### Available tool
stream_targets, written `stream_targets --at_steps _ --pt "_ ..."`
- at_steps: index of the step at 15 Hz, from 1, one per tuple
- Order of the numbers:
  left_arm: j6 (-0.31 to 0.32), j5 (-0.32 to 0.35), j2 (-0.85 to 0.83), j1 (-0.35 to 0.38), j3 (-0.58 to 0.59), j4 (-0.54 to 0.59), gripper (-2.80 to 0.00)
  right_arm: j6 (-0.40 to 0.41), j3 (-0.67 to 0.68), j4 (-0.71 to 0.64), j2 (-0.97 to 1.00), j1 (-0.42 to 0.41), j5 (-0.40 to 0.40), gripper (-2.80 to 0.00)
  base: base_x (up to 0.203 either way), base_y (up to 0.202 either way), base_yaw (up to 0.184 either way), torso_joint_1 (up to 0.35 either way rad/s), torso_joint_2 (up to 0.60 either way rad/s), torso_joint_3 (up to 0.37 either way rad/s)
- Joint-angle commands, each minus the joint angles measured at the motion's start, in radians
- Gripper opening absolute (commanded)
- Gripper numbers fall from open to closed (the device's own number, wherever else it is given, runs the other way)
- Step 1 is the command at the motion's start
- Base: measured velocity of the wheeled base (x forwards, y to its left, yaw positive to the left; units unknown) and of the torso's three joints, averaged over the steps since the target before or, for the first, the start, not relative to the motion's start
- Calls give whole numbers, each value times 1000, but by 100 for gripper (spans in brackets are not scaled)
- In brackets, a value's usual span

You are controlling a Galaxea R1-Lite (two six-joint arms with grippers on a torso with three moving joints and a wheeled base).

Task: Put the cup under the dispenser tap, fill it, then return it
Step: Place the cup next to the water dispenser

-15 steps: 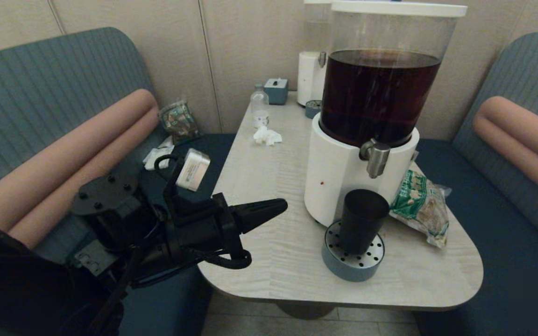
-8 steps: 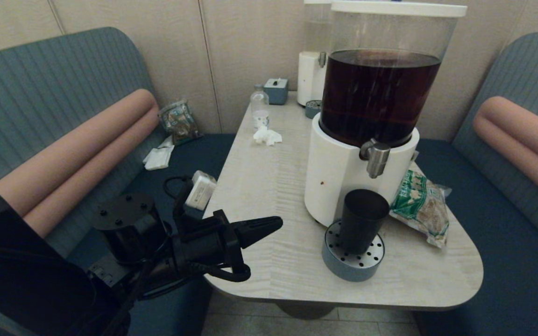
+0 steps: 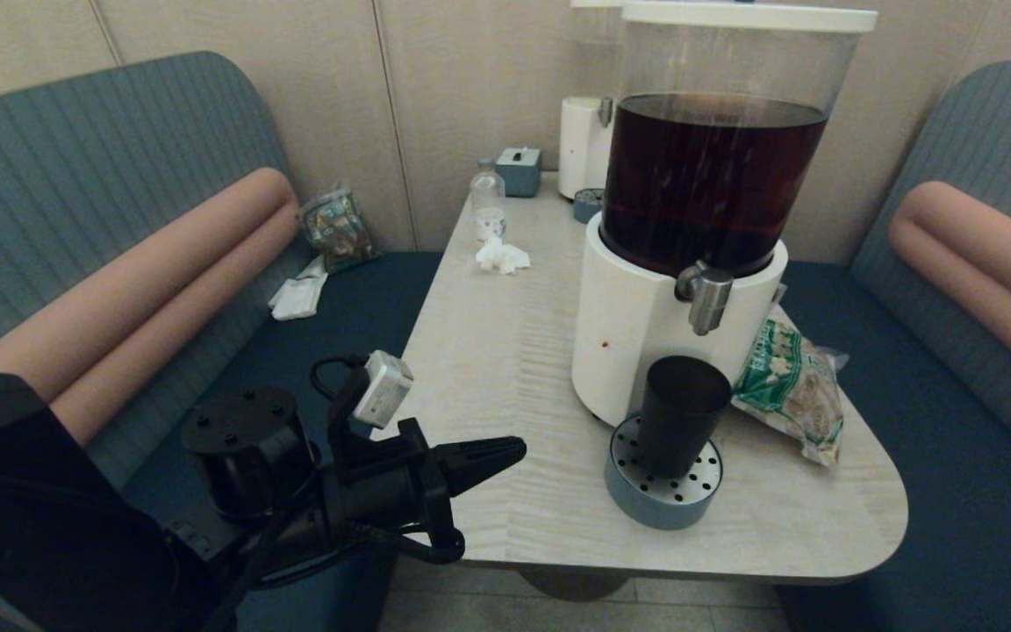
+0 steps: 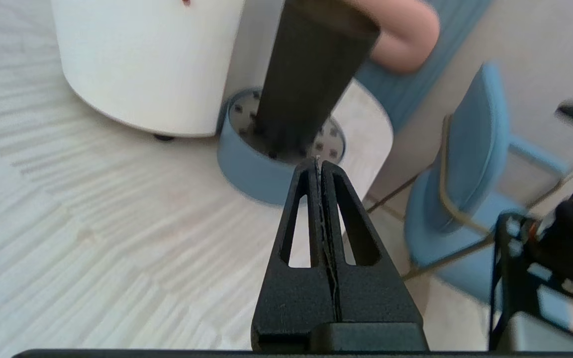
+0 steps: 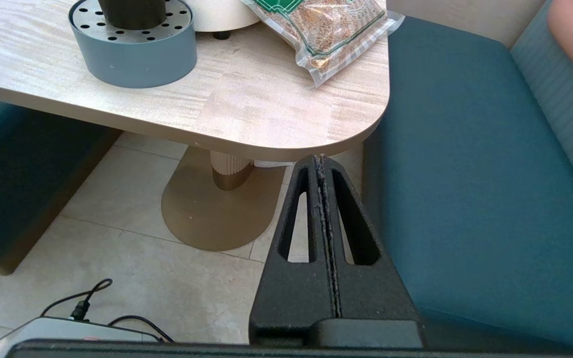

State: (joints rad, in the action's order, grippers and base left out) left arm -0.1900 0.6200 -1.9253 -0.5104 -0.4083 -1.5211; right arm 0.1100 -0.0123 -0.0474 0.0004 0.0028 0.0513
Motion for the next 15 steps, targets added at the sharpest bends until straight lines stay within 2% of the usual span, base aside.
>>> stream_targets --at_steps 1,8,15 --pt "22 8 -3 1 11 -9 -280 0 0 0 -2 0 1 -280 0 0 0 0 0 0" --pt "82 10 -90 12 -22 -9 -280 2 0 0 -2 0 1 -280 0 0 0 0 0 0" --pt "84 14 -133 7 -128 -9 -280 0 0 0 -2 0 1 -280 0 0 0 0 0 0"
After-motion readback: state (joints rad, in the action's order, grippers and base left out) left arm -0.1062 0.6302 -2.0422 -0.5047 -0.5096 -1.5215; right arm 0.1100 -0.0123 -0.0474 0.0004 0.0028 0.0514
